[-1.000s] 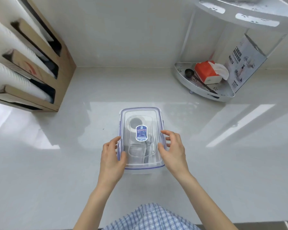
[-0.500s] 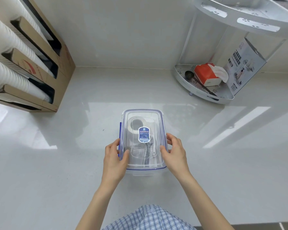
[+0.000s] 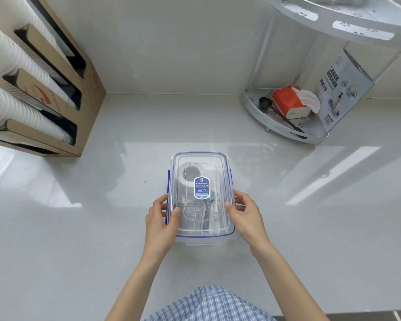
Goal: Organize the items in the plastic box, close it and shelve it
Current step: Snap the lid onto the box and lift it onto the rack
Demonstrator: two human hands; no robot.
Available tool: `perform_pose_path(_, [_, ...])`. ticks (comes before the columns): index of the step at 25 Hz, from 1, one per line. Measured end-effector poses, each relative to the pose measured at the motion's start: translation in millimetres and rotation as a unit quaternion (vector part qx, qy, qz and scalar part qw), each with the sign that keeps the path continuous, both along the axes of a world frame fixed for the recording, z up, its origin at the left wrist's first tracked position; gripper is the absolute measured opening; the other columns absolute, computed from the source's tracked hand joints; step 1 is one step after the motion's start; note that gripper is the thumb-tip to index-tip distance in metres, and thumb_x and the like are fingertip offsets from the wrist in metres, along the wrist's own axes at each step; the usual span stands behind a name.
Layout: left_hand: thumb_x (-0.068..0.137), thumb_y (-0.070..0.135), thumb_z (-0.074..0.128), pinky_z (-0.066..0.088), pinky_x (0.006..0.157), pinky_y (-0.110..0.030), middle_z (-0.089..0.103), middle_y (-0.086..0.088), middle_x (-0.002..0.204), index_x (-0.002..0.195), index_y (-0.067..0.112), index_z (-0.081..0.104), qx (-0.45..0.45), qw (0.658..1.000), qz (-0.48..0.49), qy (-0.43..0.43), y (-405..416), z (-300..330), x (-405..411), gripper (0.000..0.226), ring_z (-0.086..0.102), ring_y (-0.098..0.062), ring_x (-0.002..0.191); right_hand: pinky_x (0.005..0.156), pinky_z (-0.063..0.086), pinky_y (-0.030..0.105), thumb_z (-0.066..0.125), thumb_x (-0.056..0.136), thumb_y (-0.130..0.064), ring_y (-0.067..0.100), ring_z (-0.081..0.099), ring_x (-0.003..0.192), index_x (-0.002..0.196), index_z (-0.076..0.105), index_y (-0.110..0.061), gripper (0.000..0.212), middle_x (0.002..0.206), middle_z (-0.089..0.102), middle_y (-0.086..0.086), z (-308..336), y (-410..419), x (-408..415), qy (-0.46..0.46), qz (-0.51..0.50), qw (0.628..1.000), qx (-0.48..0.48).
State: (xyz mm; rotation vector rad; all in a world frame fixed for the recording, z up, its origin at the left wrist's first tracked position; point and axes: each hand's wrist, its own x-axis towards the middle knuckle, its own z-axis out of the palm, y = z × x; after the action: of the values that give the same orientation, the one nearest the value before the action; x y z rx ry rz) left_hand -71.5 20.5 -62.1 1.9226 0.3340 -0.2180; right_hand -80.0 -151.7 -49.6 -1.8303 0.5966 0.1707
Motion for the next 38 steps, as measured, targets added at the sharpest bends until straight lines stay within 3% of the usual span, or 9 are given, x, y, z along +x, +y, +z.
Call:
perform_pose_path(2, [0.086, 0.022, 0.05, 0.035, 0.105, -0.047, 0.044, -0.005, 0.116, 0.124, 0.026, 0.039, -0.01, 1.0, 0.007, 0.013, -0.5, -1.2, 0.2, 0.04, 0.039, -0.025, 0.119, 0.086, 0.04, 0.025, 0.06, 0.085, -0.027, 0.016, 0.05, 0.104, 0.125, 0.048, -0.018, 0.043, 0.129, 0.049, 0.01, -3.3, -2.6, -4.9, 0.022, -0.017, 0.999, 0.027])
perform_pose_path(6, [0.088, 0.026, 0.048, 0.028, 0.106, -0.035, 0.032, -0.009, 0.141, 0.134, 0.023, 0.027, -0.073, 0.995, 0.003, 0.069, 0.8, 2.4, -0.7, 0.051, 0.03, -0.021, 0.132, 0.094, 0.039, 0.029, 0.059, 0.083, -0.041, 0.021, 0.049, 0.119, 0.137, 0.035, -0.015, 0.064, 0.136, 0.048, 0.011, -7.2, -11.0, -8.4, 0.092, -0.011, 0.991, 0.098])
perform_pose_path(8, [0.087, 0.029, 0.05, 0.026, 0.106, -0.032, 0.032, -0.007, 0.143, 0.137, 0.021, 0.023, -0.129, 0.985, -0.001, 0.119, 6.4, -0.1, 0.4, 0.057, 0.032, -0.02, 0.132, 0.101, 0.037, 0.032, 0.058, 0.083, -0.042, 0.021, 0.047, 0.123, 0.139, 0.032, -0.011, 0.068, 0.138, 0.047, 0.009, -8.0, -11.1, -7.9, 0.109, -0.005, 0.988, 0.112])
perform_pose_path(12, [0.084, 0.032, 0.054, 0.037, 0.105, -0.038, 0.053, -0.007, 0.132, 0.129, 0.014, 0.04, -0.203, 0.964, -0.005, 0.17, 16.4, -12.2, 3.8, 0.051, 0.051, -0.022, 0.117, 0.087, 0.046, 0.025, 0.06, 0.084, -0.031, 0.017, 0.057, 0.101, 0.126, 0.048, -0.009, 0.048, 0.107, 0.061, 0.0, -6.6, -10.1, -6.8, 0.065, -0.023, 0.99, 0.127])
perform_pose_path(15, [0.085, 0.028, 0.053, 0.041, 0.091, -0.032, 0.062, -0.007, 0.12, 0.119, 0.012, 0.051, -0.2, 0.968, -0.014, 0.149, 15.3, -11.1, 3.4, 0.038, 0.057, -0.021, 0.109, 0.083, 0.048, 0.026, 0.065, 0.081, -0.028, 0.019, 0.06, 0.095, 0.12, 0.045, -0.013, 0.046, 0.107, 0.061, 0.005, -7.9, -10.2, -6.4, 0.041, -0.052, 0.991, 0.114])
perform_pose_path(18, [0.084, 0.029, 0.054, 0.042, 0.09, -0.031, 0.061, -0.006, 0.12, 0.121, 0.013, 0.05, -0.193, 0.972, -0.001, 0.134, 14.1, -10.2, 2.7, 0.04, 0.056, -0.021, 0.11, 0.07, 0.049, 0.021, 0.066, 0.08, -0.026, 0.015, 0.058, 0.083, 0.119, 0.045, -0.013, 0.047, 0.098, 0.06, 0.005, -8.2, -8.7, -4.9, 0.025, -0.052, 0.995, 0.083])
perform_pose_path(21, [0.083, 0.031, 0.055, 0.042, 0.092, -0.032, 0.057, -0.005, 0.123, 0.125, 0.014, 0.045, -0.17, 0.978, 0.013, 0.119, 13.6, -10.3, 2.0, 0.046, 0.053, -0.021, 0.112, 0.081, 0.051, 0.031, 0.064, 0.082, -0.029, 0.023, 0.058, 0.096, 0.123, 0.046, -0.015, 0.047, 0.114, 0.056, 0.014, -10.1, -8.6, -3.5, 0.018, -0.028, 0.999, 0.035])
perform_pose_path(27, [0.083, 0.033, 0.053, 0.039, 0.089, -0.029, 0.054, -0.005, 0.126, 0.128, 0.014, 0.041, -0.154, 0.982, 0.007, 0.108, 12.5, -10.1, 1.4, 0.05, 0.051, -0.02, 0.112, 0.107, 0.04, 0.033, 0.046, 0.093, -0.024, 0.022, 0.049, 0.123, 0.14, 0.032, -0.011, 0.051, 0.138, 0.05, 0.007, -9.3, 0.2, -4.9, -0.022, 0.05, 0.997, -0.059])
perform_pose_path(38, [0.084, 0.022, 0.056, 0.038, 0.083, -0.028, 0.042, 0.001, 0.116, 0.129, 0.014, 0.039, -0.05, 0.998, 0.04, 0.017, 2.8, 0.2, -0.8, 0.049, 0.046, -0.015, 0.103, 0.102, 0.038, 0.027, 0.039, 0.096, -0.021, 0.022, 0.05, 0.122, 0.142, 0.029, -0.011, 0.048, 0.135, 0.052, 0.007, -8.8, 10.6, -7.1, -0.048, 0.047, 0.992, -0.108])
